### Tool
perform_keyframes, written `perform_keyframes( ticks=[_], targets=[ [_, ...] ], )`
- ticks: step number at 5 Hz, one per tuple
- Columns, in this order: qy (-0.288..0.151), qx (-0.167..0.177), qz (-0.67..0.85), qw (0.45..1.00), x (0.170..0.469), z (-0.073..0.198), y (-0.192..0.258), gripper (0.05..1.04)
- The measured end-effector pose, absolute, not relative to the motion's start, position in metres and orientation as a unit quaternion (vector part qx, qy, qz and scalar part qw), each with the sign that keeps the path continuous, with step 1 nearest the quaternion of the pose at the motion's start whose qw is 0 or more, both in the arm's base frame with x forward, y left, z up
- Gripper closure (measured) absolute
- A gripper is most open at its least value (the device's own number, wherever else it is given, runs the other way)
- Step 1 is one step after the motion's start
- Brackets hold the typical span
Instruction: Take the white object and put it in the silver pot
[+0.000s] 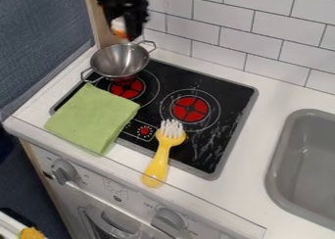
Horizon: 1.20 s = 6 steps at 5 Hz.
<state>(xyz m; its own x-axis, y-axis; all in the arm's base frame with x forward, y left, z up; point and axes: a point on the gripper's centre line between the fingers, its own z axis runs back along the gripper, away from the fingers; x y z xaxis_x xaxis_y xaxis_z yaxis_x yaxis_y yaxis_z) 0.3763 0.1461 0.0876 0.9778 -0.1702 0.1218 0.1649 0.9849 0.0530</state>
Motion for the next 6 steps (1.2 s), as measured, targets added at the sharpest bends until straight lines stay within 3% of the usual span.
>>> perform_keyframes(
  ticks=[5,6],
  targets=[
    [0.008,0.031,-0.039,0.999,0.364,0.025,0.161,0.547],
    [0.007,0.024,-0.034,0.999,0.365,0.022,0.16,0.474]
  ],
)
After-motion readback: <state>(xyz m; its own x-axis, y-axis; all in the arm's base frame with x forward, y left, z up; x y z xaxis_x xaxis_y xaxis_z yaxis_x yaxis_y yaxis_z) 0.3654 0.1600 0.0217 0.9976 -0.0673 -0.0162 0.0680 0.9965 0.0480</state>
